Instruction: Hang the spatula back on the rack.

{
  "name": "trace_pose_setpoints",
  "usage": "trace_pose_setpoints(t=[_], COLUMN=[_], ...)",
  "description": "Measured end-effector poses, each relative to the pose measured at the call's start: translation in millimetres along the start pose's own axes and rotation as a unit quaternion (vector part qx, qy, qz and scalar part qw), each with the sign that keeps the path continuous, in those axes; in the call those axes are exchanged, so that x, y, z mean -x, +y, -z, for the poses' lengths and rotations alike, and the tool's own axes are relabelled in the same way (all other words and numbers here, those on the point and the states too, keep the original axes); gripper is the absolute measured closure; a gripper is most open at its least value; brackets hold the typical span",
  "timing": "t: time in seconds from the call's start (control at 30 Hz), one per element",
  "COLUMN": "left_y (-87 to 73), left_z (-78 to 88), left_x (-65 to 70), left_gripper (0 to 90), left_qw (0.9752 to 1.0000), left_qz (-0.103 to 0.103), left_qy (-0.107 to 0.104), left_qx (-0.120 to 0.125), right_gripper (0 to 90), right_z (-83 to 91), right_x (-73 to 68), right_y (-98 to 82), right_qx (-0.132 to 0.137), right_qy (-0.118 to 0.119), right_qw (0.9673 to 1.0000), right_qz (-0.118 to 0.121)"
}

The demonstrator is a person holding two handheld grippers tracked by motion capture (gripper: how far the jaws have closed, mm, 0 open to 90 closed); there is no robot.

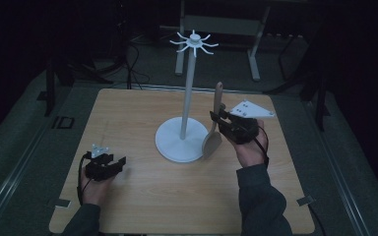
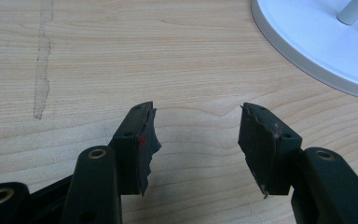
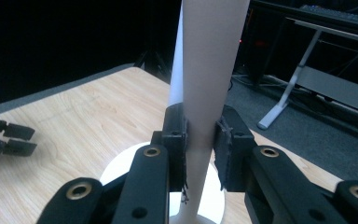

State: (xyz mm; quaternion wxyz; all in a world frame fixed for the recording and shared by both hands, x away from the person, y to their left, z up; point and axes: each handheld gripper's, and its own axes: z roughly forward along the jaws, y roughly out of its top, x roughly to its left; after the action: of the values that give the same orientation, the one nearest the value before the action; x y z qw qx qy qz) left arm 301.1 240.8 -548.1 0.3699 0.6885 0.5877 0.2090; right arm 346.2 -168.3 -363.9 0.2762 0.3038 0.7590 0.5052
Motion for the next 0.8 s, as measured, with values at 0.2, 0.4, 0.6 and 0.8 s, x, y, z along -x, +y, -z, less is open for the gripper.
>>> trace_pose_setpoints(t=[0.2, 0.4, 0.6, 0.8], left_y=[0.0, 0.0, 0.0, 0.0], left_z=[0.2, 0.2, 0.2, 0.1], left_x=[-0.4, -0.3, -0.3, -0.3], left_gripper=[46.1, 46.1, 46.1, 46.1], left_qw=[1.0000, 1.0000, 1.0000, 1.0000], left_qz=[0.000, 0.000, 0.000, 0.000], left_qy=[0.000, 0.000, 0.000, 0.000], left_qx=[-0.001, 0.000, 0.000, 0.000], right_gripper=[75.6, 75.5, 75.6, 75.6], right_z=[-0.4, -0.4, -1.1, -1.7], right_x=[0.0, -0.3, 0.1, 0.7], right_y=[6.7, 12.5, 15.8, 21.0], right_qx=[0.006, 0.013, 0.016, 0.019], right_qy=[-0.002, -0.004, -0.004, -0.006], right_qw=[1.0000, 0.9999, 0.9999, 0.9998], right_qz=[0.001, 0.000, -0.001, -0.004])
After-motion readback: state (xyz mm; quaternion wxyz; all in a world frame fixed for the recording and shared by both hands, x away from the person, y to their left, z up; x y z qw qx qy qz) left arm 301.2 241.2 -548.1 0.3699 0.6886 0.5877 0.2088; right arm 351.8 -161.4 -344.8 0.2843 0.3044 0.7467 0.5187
